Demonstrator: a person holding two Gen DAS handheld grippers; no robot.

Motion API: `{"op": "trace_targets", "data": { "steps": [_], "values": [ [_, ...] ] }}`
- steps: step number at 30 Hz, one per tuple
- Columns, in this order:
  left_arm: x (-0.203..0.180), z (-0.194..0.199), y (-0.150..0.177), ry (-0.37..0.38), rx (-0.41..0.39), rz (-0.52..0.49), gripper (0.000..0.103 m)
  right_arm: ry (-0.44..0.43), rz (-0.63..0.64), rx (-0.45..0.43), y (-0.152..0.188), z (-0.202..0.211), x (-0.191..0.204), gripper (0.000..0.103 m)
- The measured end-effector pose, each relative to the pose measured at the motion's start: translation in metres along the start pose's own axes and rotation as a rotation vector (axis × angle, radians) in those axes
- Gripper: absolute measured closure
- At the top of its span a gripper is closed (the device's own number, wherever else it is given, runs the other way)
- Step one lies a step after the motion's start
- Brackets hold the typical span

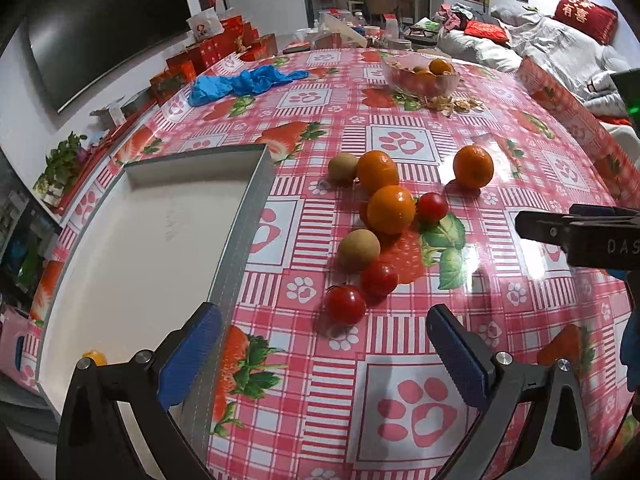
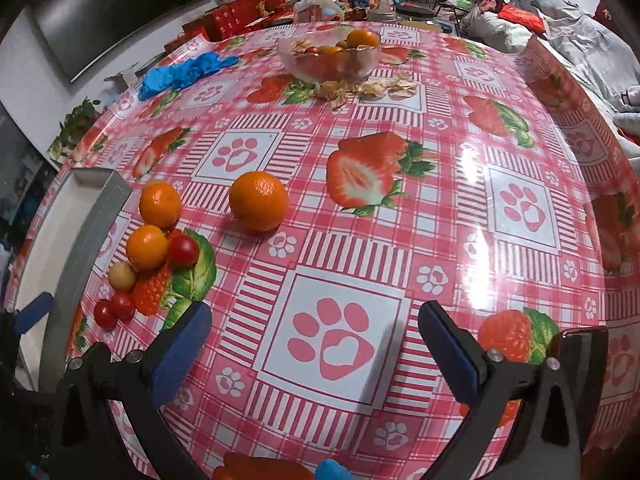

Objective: Organize fruits
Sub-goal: 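Move the right tool back toward the red cherry tomatoes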

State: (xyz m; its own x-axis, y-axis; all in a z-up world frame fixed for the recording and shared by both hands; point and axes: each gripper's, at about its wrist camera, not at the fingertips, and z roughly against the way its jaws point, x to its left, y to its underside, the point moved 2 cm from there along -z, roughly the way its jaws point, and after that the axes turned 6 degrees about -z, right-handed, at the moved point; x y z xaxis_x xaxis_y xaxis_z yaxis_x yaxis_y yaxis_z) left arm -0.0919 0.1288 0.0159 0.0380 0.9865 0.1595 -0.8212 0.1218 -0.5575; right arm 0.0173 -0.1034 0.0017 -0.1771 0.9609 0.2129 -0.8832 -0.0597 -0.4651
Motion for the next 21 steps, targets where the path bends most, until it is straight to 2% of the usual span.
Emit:
{"op": "trace_targets", "data": {
  "steps": [2,4,10,11,12,13,16,20,21],
  "values": [
    [-0.002,-0.001,-0.002,-0.011,-0.007,-0.012,0.000,0.005,0.010,0.009,0.003,-0.005,0.001,0.000],
    [-0.005,-0.003,-0.004,-0.011,-0.007,-0.022,0.010,0.006,0.013,0.018,0.006,-0.009,0.001,0.000],
    [-0.009,-0.017,-0.003,-0.026,0.019,-0.040,0.011,0.026,0.055,-0.009,0.012,-0.009,0.004,0.000],
    [-0.009,-0.019,-0.003,-0.024,0.024,-0.038,0.014,0.031,0.061,-0.014,0.013,-0.009,0.004,0.000],
    [-0.009,-0.023,-0.003,-0.023,0.031,-0.037,0.022,0.036,0.066,-0.017,0.013,-0.009,0.005,0.000],
    [-0.009,-0.026,-0.002,-0.017,0.041,-0.037,0.025,0.044,0.075,-0.021,0.014,-0.010,0.006,0.000],
    [-0.006,-0.028,-0.002,0.012,0.024,-0.018,0.025,0.098,0.128,-0.042,0.019,-0.013,0.013,0.000],
    [-0.004,-0.030,-0.002,0.025,0.017,-0.013,0.025,0.089,0.117,-0.055,0.020,-0.013,0.010,0.000],
    [-0.005,-0.030,-0.002,0.037,0.014,-0.013,0.031,0.089,0.120,-0.050,0.019,-0.013,0.010,0.000]
  ]
}}
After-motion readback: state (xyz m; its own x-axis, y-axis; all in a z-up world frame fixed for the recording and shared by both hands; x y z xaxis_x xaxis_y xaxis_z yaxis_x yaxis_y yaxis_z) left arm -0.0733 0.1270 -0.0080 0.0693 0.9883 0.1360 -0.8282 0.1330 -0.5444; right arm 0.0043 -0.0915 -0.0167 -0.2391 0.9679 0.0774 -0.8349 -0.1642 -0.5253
